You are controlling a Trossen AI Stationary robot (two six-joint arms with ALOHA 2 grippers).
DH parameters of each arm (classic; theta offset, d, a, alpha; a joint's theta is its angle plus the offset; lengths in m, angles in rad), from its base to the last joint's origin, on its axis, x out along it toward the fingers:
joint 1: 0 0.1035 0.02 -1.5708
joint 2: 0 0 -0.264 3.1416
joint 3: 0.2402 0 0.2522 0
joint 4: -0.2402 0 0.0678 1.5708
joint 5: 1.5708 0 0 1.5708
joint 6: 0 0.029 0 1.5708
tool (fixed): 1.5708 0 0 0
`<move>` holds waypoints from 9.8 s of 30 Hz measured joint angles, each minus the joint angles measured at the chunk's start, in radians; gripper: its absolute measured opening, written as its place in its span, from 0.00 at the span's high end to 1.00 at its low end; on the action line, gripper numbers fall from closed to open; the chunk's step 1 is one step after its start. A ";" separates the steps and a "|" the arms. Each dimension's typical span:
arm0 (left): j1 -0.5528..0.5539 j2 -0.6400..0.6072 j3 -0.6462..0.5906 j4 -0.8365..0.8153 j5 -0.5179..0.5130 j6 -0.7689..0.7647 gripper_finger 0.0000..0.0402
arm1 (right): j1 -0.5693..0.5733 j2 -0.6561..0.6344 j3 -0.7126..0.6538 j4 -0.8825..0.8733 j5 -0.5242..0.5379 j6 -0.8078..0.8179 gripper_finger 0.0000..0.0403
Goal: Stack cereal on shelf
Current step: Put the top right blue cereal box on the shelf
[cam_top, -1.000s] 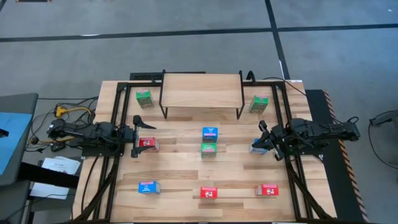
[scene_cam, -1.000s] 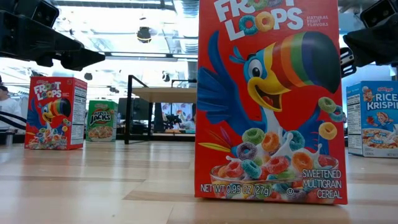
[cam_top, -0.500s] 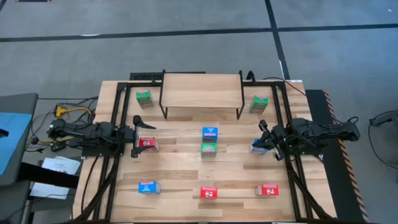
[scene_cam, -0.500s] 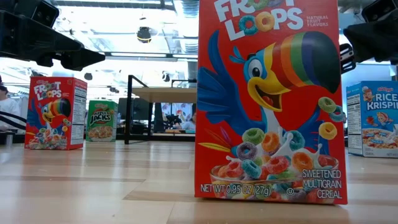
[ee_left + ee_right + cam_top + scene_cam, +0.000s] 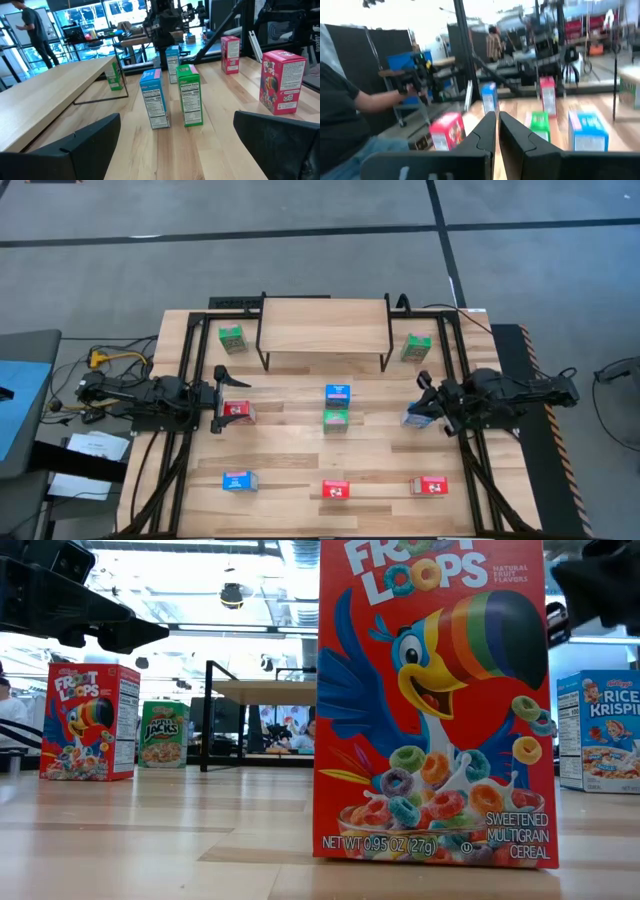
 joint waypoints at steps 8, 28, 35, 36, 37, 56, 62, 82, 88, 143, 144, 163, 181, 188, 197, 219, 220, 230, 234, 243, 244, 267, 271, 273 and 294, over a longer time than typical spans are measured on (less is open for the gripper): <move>0.000 0.000 0.000 0.000 0.000 -0.027 0.06 | -0.018 0.000 0.006 0.124 0.077 -0.041 0.87; 0.000 0.000 0.000 0.023 -0.011 0.021 0.06 | -0.138 0.000 0.331 -0.177 0.268 -0.153 0.42; 0.000 0.000 0.000 0.029 -0.012 0.024 0.06 | -0.153 0.000 0.454 -0.233 0.309 -0.028 0.38; 0.000 0.000 0.000 0.029 -0.012 0.010 0.06 | -0.153 0.000 0.465 -0.233 0.309 -0.027 0.38; 0.000 0.000 0.000 0.029 -0.012 -0.003 0.06 | -0.151 0.000 0.476 -0.232 0.309 -0.027 0.38; 0.000 0.000 0.000 0.200 0.000 -0.066 0.06 | -0.150 0.065 0.594 0.135 0.154 -0.218 0.38; 0.000 0.000 0.000 0.201 0.000 -0.045 0.06 | -0.150 0.164 0.737 -0.121 0.157 -0.166 0.38; 0.000 0.000 0.000 0.199 -0.005 -0.096 0.06 | -0.151 0.539 1.003 -1.007 0.241 0.029 0.38; 0.000 0.000 0.000 0.199 -0.005 -0.128 0.06 | -0.151 0.612 1.032 -1.176 0.241 0.046 0.38; 0.000 0.000 0.000 0.199 -0.004 -0.121 0.06 | 0.038 1.161 1.034 -1.548 0.172 0.098 0.38; 0.000 0.000 0.000 0.199 -0.004 -0.121 0.06 | 0.041 1.168 1.034 -1.549 0.178 0.104 0.38; 0.000 0.000 0.000 0.199 -0.004 -0.123 0.06 | 0.075 1.292 1.033 -1.554 0.197 0.096 0.38; 0.000 0.000 0.000 0.198 -0.004 -0.123 0.06 | 0.075 1.335 1.034 -1.559 0.181 0.096 0.38; 0.000 0.000 0.000 0.198 -0.004 -0.123 0.06 | 0.064 1.331 1.034 -1.581 0.182 0.096 0.38; 0.000 0.000 0.000 0.198 -0.004 -0.123 0.06 | 0.050 1.331 1.034 -1.594 0.178 0.085 0.38; 0.000 0.000 0.000 0.198 -0.004 -0.120 0.06 | 0.045 1.331 1.034 -1.587 0.106 0.070 0.38; 0.000 0.000 0.000 0.198 -0.004 -0.120 0.06 | 0.043 1.331 1.034 -1.587 0.107 0.070 0.38; 0.000 0.000 0.000 0.198 -0.004 -0.120 0.06 | 0.018 1.331 1.034 -1.587 0.107 0.028 0.38; 0.000 0.000 0.000 0.198 -0.004 -0.120 0.06 | 0.018 1.331 1.034 -1.587 0.107 0.020 0.38; 0.000 0.000 0.000 0.193 -0.009 -0.108 0.06 | 0.019 1.331 1.034 -1.587 0.133 0.014 0.38; 0.000 0.000 0.000 0.182 -0.009 -0.104 0.06 | 0.018 1.331 1.034 -1.587 0.134 0.014 0.38; 0.000 0.004 0.001 -0.002 0.001 -0.103 0.06 | 0.012 1.331 1.034 -1.587 0.132 0.017 0.38; 0.000 0.004 0.001 -0.002 0.001 -0.103 0.06 | 0.010 1.331 1.034 -1.587 0.131 0.009 0.38; 0.000 0.004 0.001 -0.002 0.001 -0.104 0.06 | 0.010 1.331 1.034 -1.587 0.130 0.002 0.38; 0.000 0.004 0.001 -0.002 0.000 -0.104 0.06 | -0.001 1.331 1.034 -1.590 0.073 0.019 0.37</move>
